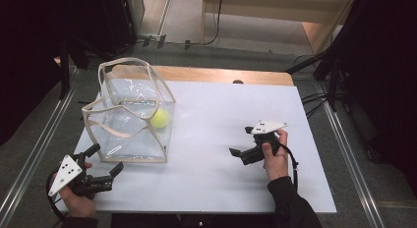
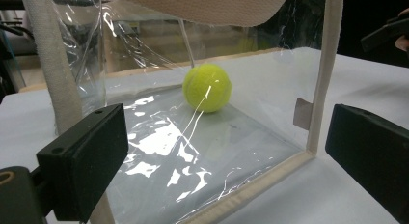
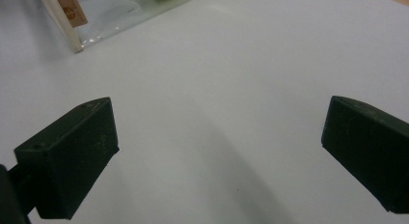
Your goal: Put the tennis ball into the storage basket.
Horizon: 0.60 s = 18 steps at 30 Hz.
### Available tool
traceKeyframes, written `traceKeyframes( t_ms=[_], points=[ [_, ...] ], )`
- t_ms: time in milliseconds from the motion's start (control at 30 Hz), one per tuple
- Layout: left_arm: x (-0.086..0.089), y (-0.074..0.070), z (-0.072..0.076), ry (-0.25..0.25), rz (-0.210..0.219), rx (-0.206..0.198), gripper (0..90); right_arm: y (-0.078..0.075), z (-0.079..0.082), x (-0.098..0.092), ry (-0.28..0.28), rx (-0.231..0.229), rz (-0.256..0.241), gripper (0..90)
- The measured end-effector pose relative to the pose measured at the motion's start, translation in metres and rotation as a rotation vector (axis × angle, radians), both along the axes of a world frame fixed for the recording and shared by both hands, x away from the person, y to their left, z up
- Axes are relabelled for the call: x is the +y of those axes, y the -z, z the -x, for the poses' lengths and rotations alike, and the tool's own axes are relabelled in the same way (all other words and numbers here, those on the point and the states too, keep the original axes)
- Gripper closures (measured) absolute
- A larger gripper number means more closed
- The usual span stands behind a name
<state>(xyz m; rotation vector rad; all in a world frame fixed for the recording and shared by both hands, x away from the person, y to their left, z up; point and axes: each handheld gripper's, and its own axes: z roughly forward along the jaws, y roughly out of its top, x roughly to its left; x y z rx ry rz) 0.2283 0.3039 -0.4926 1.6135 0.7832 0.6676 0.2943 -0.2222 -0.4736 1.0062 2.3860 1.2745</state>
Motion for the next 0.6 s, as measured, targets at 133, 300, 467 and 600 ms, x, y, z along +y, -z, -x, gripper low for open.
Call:
traceKeyframes(
  t_ms=[133,300,467,600],
  points=[
    [0.000,0.000,0.000,-0.002,-0.003,0.001,1.3,0.005,0.007,-0.013,0.022,-0.013,-0.025,0.0],
    [0.000,0.000,0.000,-0.004,-0.004,0.003,1.3,0.010,0.016,-0.024,0.047,-0.022,-0.023,0.0],
    [0.000,0.000,0.000,-0.002,-0.010,0.001,1.3,0.014,0.025,-0.037,0.068,-0.026,-0.036,0.0],
    [0.000,0.000,0.000,-0.002,-0.013,0.002,1.3,0.015,0.032,-0.048,0.085,-0.035,-0.043,0.0]
  ],
)
